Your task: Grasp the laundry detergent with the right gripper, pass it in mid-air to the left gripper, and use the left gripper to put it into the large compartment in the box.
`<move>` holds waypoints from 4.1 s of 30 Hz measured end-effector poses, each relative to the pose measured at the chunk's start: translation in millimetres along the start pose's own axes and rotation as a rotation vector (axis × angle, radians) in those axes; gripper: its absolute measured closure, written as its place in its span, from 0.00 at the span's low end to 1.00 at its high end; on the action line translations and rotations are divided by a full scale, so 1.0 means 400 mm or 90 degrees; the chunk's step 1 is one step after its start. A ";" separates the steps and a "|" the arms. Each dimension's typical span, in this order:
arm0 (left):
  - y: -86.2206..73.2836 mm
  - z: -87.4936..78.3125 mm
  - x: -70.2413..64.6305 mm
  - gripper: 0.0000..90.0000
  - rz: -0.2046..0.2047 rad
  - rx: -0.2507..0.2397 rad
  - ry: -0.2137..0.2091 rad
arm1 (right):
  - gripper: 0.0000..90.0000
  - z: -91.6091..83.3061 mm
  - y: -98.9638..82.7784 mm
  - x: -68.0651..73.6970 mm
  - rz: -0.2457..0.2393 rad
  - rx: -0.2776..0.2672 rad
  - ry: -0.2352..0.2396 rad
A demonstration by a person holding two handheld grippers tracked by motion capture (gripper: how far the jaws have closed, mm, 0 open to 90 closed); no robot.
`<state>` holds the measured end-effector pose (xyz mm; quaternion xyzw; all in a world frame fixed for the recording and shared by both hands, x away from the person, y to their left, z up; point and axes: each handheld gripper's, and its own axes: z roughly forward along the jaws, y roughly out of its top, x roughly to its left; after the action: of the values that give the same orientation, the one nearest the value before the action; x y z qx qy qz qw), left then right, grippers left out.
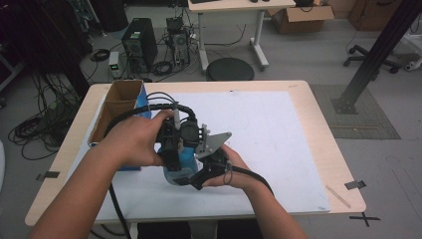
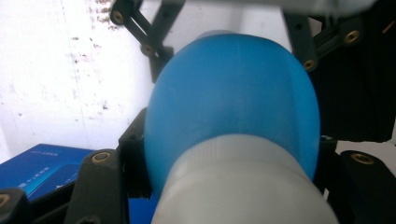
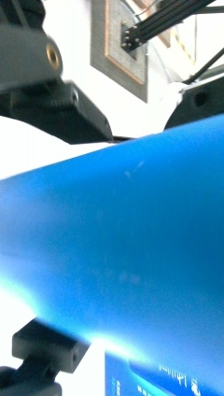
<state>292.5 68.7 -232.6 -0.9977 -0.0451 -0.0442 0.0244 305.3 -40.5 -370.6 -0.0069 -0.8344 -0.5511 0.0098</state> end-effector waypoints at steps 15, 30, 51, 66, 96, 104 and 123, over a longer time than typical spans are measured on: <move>0.014 -0.009 0.015 0.43 -0.029 0.011 -0.017 | 0.02 -0.077 -0.008 -0.022 0.045 -0.021 -0.012; 0.005 -0.073 0.093 0.42 -0.247 0.005 -0.036 | 0.01 -0.291 -0.036 -0.014 0.050 -0.002 -0.090; -0.097 -0.189 0.240 0.42 -0.640 -0.012 -0.039 | 0.01 -0.441 -0.057 -0.008 0.078 0.036 -0.142; -0.186 -0.273 0.289 0.42 -0.771 -0.008 -0.027 | 0.01 -0.471 -0.059 -0.027 0.084 0.054 -0.159; -0.385 -0.354 0.366 0.42 -0.895 0.010 -0.001 | 0.02 -0.523 -0.031 -0.065 0.107 0.170 -0.182; -0.412 -0.320 0.383 0.42 -0.907 0.016 -0.010 | 0.02 -0.536 -0.012 -0.073 0.107 0.199 -0.183; -0.441 -0.193 0.406 0.42 -0.927 0.038 -0.039 | 0.02 -0.537 -0.005 -0.070 0.105 0.204 -0.180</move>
<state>430.5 254.4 -133.0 -0.7146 -0.6991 -0.0197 0.0144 335.3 -239.0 -288.8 -0.1505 -0.9009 -0.4023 -0.0616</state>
